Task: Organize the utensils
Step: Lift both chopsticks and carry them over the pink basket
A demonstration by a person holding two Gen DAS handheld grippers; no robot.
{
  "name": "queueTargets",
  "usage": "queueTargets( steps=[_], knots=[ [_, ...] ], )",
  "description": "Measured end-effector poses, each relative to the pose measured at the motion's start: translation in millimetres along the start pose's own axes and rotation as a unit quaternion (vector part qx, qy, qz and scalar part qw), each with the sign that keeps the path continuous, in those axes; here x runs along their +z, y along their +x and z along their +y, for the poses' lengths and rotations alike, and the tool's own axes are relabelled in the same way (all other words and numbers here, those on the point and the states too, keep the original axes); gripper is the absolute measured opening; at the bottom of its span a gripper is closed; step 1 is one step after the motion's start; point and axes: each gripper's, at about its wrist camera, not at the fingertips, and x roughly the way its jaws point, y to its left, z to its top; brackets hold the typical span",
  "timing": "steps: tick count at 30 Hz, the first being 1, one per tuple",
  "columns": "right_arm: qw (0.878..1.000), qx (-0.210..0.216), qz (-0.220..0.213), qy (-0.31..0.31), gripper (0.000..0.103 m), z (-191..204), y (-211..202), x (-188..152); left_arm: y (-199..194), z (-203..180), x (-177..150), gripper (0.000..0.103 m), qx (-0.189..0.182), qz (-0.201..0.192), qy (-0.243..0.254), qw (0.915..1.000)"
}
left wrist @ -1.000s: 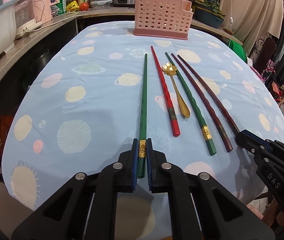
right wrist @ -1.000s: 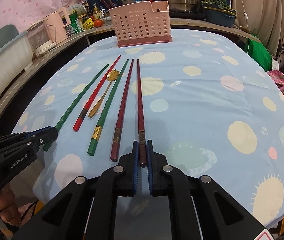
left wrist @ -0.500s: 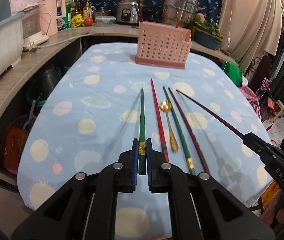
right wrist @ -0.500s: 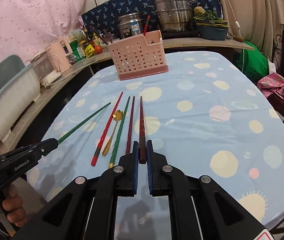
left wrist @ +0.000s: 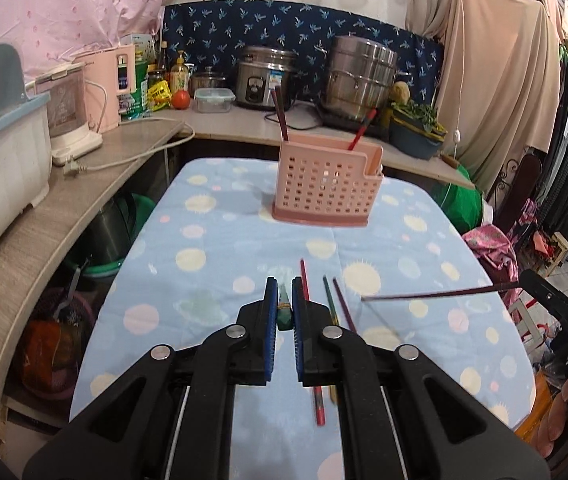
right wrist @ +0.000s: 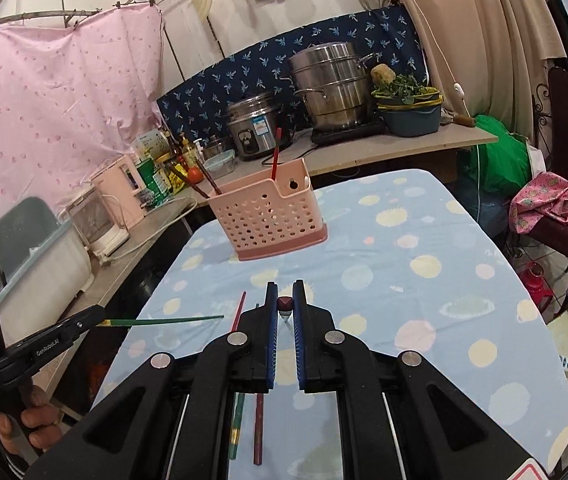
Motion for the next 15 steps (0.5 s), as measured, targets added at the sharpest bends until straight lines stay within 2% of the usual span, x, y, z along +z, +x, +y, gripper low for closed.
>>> queueTargets(
  steps=[15],
  knots=[
    [0.998, 0.048, -0.033, 0.023, 0.008, -4.1, 31.6, 86.2, 21.4, 1.6, 98.8, 0.007, -0.029, -0.037, -0.02, 0.9987]
  ],
)
